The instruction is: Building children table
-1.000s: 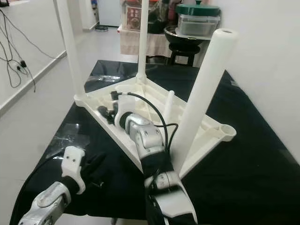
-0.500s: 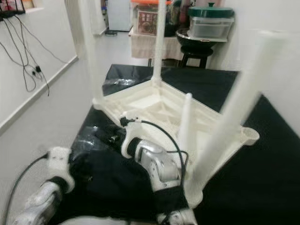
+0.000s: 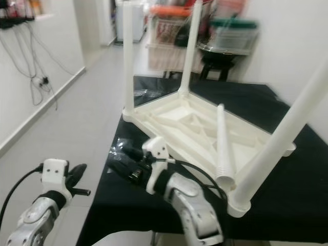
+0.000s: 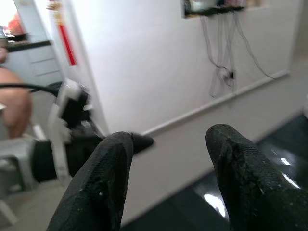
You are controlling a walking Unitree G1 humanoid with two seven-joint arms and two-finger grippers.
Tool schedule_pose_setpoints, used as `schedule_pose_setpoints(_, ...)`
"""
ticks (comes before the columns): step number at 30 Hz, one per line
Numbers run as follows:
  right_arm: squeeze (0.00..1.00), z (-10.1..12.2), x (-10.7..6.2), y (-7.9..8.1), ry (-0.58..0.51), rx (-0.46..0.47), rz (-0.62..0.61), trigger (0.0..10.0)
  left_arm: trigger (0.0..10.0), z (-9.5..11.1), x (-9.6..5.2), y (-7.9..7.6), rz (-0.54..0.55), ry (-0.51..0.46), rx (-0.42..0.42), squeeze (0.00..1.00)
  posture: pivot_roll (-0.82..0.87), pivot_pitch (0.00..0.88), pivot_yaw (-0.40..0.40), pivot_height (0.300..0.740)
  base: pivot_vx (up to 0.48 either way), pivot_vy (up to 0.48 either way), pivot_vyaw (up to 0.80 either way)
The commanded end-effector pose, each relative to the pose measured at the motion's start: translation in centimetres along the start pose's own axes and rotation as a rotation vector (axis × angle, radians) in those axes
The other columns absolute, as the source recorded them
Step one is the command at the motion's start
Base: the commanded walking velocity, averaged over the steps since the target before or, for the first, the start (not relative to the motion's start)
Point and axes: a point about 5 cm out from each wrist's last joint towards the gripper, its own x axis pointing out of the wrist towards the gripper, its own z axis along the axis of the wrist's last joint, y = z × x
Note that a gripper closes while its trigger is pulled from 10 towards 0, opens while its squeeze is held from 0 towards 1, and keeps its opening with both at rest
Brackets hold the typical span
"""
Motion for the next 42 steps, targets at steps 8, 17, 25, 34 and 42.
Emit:
schedule_pose_setpoints(8, 0.0, -0.5, -4.9, -0.1, 0.199, -0.055, 0.188, 10.0, 10.0, 0.1, 0.3, -0.1, -0.015, -0.018, 0.044, 0.0, -0.01, 0.0, -0.012, 0.74, 0.0, 0.0, -0.5)
schedule_pose_setpoints(17, 0.0, -0.9, -8.9, -1.3, 0.469, -0.15, 0.277, 10.0, 10.0, 0.2, 0.4, -0.6, -0.046, -0.033, 0.044, 0.0, 0.0, 0.0, -0.022, 0.74, 0.0, 0.0, -0.79)
schedule_pose_setpoints(25, 0.0, -0.5, -12.0, -3.8, 0.685, -0.199, 0.207, 10.0, 10.0, 0.1, 0.3, -1.0, -0.063, -0.039, 0.035, 0.0, 0.0, 0.0, -0.03, 0.74, 0.0, 0.0, -0.78)
schedule_pose_setpoints(34, 0.0, 0.1, -14.5, -7.4, 0.872, -0.274, -0.019, 10.0, 10.0, 0.1, 0.2, -1.4, -0.102, -0.038, 0.023, 0.0, 0.0, 0.0, -0.033, 0.74, 0.0, 0.0, -0.3)
schedule_pose_setpoints(42, 0.0, 0.4, -14.6, -8.4, 0.894, -0.289, -0.088, 10.0, 10.0, 0.1, 0.2, -1.7, -0.126, -0.042, 0.029, 0.0, 0.01, 0.0, -0.034, 0.74, 0.0, 0.0, 0.0)
